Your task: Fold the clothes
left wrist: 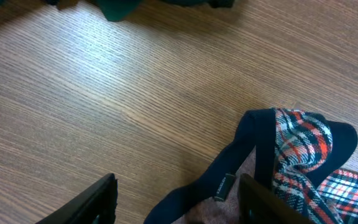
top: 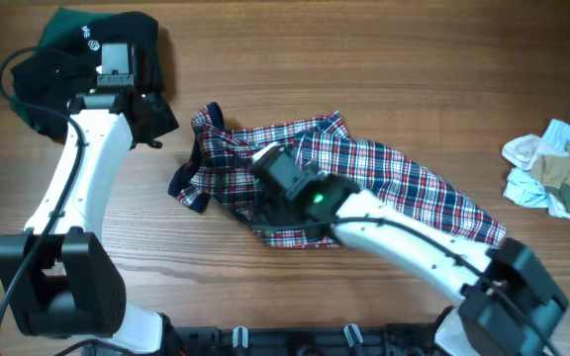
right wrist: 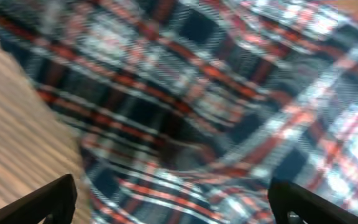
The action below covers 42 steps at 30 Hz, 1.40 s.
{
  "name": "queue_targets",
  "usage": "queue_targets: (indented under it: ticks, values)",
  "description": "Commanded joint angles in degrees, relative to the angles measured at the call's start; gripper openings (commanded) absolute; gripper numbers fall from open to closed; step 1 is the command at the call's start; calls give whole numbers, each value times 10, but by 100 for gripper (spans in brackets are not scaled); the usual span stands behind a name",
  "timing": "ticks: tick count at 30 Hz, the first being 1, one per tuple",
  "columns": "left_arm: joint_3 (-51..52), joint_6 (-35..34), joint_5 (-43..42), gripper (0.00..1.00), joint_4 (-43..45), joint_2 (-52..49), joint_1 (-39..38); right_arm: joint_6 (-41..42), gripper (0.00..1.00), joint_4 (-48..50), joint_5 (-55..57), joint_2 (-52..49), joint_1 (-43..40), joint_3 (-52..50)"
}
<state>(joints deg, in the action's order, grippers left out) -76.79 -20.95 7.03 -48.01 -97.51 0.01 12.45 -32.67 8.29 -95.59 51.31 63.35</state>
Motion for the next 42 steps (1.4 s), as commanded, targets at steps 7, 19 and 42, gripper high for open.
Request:
queue_targets:
  ticks: [7, 19, 42]
  values:
    - [-7, -10, -1, 63, -7, -5, 2, 101, 100, 0, 167, -102, 0, -2]
    - [-7, -9, -1, 63, -7, -5, 2, 100, 98, 62, 149, -127, -45, -2]
    - [-7, -9, -1, 63, -7, -5, 2, 116, 8, 21, 127, -136, -44, 17]
